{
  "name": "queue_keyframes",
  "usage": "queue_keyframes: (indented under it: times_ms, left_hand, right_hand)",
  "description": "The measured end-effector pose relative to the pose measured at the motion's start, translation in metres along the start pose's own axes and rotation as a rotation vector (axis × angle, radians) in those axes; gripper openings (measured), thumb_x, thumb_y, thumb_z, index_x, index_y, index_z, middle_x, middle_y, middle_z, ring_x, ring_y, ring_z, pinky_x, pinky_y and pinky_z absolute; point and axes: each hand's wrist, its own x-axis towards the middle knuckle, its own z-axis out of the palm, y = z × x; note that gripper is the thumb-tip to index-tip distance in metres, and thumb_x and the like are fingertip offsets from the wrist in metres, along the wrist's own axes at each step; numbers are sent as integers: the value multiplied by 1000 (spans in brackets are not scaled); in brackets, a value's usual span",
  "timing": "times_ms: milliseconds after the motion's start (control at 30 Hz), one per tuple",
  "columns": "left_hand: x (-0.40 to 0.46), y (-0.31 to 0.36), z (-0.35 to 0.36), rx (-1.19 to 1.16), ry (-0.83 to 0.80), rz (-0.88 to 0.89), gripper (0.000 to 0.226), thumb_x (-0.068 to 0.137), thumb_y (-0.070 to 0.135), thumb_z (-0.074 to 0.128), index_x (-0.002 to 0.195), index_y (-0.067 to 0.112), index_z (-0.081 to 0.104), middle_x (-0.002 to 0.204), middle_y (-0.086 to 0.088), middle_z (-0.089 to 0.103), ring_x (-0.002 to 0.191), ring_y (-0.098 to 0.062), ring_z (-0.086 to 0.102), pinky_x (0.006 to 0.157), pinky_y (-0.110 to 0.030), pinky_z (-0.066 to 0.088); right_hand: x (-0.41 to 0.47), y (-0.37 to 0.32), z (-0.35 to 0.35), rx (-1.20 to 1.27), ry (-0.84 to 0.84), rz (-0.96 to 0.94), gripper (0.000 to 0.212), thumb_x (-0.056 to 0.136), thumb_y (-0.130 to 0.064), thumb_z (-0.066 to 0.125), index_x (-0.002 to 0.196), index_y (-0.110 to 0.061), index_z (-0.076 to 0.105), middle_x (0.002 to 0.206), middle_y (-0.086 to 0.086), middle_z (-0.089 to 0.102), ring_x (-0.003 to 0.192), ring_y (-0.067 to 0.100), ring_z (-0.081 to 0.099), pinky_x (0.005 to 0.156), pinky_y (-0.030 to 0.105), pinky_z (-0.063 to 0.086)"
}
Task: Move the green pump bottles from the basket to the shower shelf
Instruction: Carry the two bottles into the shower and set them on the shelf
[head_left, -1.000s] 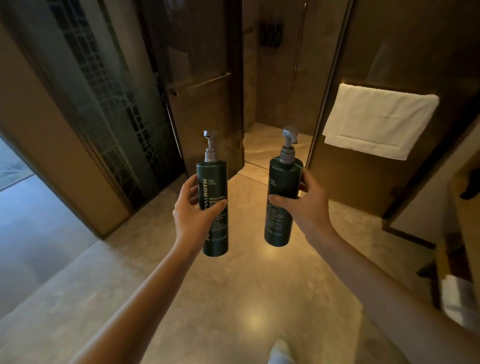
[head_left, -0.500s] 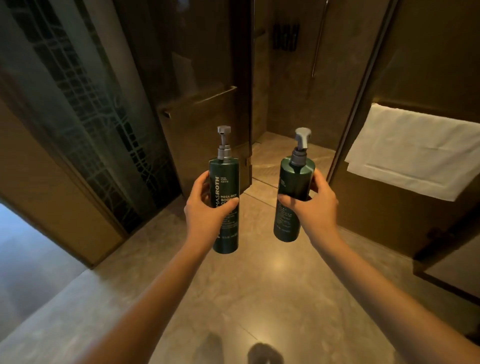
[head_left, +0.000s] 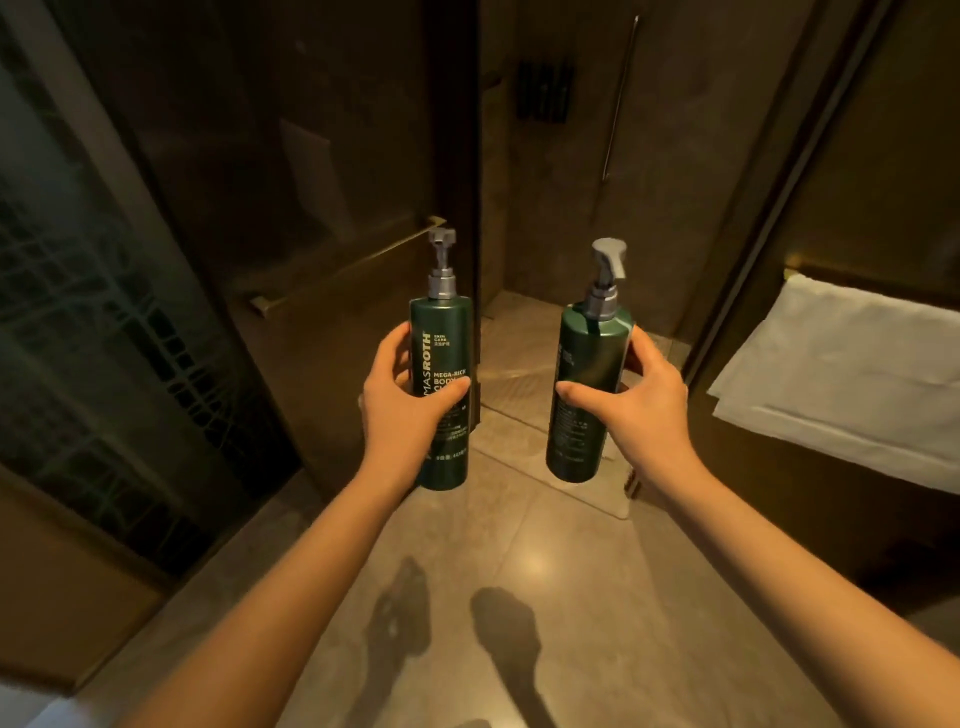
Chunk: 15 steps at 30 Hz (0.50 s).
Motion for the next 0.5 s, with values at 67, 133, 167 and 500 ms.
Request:
queue_keyframes:
  times_ms: [67,133,167,500]
  left_hand:
    - [42,-3,15,-1,-26,22,76,66,16,81,128,40,44,125,18,53,113,-3,52,90,-24,44]
    - [76,-10,32,-7,-73,20,77,66,16,81,130,37,43,127,14,52,114,-5,52,93,-28,44]
    - [93,-16,42,-9,-102,19,77,66,17,80,130,36,43,126,14,52,114,-6,52,94,-30,45]
    - [288,-64,167,2,-143,-5,78,65,11,81,130,32,43,104,28,50,86,25,53,65,-3,45]
  right_hand:
    - [38,4,7,0,41,-1,70,60,-38,81,124,-34,52,111,-22,59,103,-2,53,80,21,42]
    - [68,17,11,-3,84,20,71,61,-35,82,126,-32,52,115,-17,61,108,3,54,86,27,44]
    - [83,25,13,-11,106,31,71,61,-34,83,126,-31,52,116,-15,61,110,6,54,88,29,45]
    - [289,114,6,-67,202,129,77,63,-33,84,131,-28,50,123,-9,61,111,8,53,88,30,43]
